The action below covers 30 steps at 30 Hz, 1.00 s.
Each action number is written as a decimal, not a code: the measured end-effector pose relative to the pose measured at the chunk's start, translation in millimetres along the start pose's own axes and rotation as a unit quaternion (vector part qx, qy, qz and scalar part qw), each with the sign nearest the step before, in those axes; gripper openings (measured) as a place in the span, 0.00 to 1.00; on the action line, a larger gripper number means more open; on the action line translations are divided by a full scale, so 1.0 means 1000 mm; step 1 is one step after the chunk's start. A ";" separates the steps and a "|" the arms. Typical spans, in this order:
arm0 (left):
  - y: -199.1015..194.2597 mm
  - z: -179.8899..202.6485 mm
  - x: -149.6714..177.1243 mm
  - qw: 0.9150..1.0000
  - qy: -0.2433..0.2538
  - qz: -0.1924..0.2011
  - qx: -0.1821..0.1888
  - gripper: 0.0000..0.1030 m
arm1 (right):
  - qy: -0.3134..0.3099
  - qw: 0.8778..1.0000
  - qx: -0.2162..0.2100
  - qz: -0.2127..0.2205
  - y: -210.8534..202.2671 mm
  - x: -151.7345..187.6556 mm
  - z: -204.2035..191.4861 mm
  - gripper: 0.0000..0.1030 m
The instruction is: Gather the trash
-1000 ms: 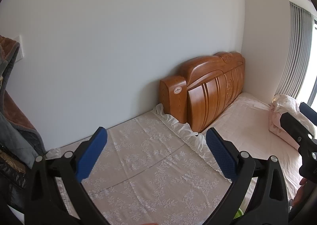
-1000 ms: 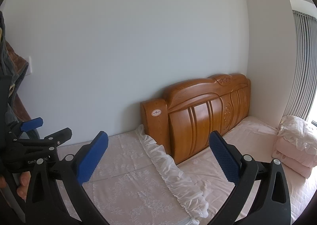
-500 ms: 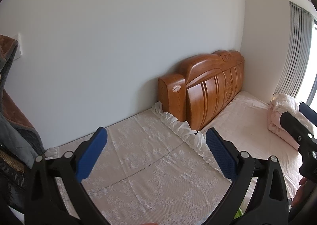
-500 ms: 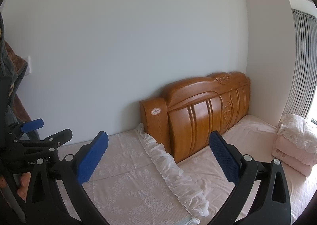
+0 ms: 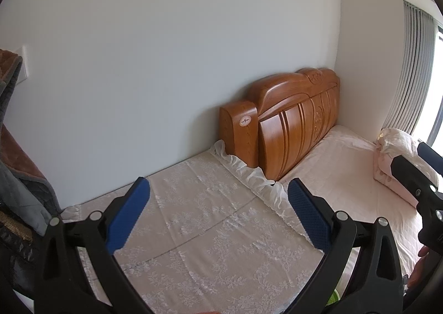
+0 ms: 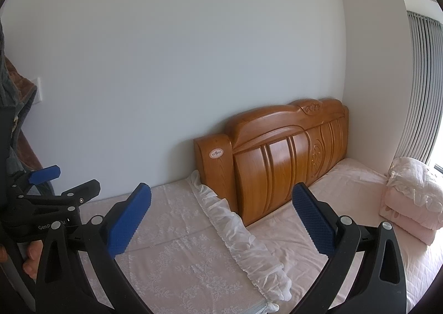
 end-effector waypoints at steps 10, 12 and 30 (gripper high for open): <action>0.005 0.004 0.001 1.000 0.010 -0.005 -0.003 0.93 | 0.005 1.000 0.003 -0.007 0.004 0.006 0.002 0.98; 0.006 0.004 0.001 1.000 0.011 -0.005 -0.004 0.93 | 0.005 1.000 0.003 -0.007 0.004 0.007 0.002 0.98; 0.007 0.003 0.002 1.000 0.010 -0.004 -0.009 0.93 | 0.006 1.000 0.008 -0.012 0.006 0.009 0.000 0.98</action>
Point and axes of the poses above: each gripper's, at about its wrist camera, not at the fingertips, and y roughly the way its jaws point, z to its right, x to its underside, the point moved 3 cm from there along y, roughly the way its jaws point, and after that the axes turned 9 degrees about x, right-handed, at the moved point
